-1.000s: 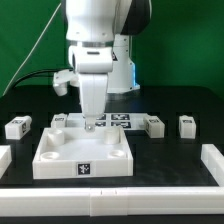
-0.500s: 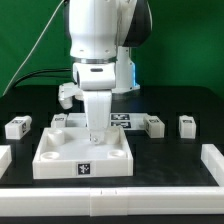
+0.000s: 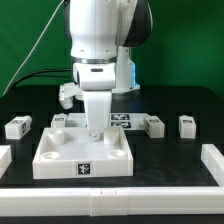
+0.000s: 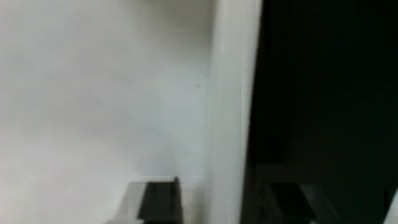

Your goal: Assemble one leg

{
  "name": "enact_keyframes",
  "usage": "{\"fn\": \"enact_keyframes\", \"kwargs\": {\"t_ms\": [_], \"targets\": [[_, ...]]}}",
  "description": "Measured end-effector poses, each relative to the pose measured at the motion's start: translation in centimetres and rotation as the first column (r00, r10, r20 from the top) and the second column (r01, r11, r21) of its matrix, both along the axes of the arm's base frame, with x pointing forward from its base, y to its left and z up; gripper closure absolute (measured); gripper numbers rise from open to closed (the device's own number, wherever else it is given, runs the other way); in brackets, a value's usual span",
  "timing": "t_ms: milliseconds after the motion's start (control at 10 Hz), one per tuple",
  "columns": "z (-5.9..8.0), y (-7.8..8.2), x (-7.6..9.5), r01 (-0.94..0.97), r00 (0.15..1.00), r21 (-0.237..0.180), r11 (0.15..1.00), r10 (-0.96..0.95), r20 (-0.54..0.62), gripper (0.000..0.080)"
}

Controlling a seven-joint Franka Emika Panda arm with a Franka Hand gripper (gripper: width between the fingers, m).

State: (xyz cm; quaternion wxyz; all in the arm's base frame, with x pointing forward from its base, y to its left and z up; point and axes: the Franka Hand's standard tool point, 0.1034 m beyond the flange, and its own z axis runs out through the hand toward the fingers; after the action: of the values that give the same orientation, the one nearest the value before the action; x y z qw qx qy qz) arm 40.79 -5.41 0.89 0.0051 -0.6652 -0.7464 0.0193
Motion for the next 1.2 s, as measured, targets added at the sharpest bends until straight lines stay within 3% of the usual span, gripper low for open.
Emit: {"fn": "enact_keyframes", "kwargs": {"t_ms": [200,800,1200], "targets": [[0.0,0.0,0.0,0.001,1.0,0.0,1.0,-0.001,0.001,0.0741],[0.0,0.1,0.1,0.005,1.0,0.0,1.0,-0.005,0.002,0.0741],[0.1,6.3,5.4,0.094,0.994,0.022,0.995,-0.095,0.056,0.074]]}}
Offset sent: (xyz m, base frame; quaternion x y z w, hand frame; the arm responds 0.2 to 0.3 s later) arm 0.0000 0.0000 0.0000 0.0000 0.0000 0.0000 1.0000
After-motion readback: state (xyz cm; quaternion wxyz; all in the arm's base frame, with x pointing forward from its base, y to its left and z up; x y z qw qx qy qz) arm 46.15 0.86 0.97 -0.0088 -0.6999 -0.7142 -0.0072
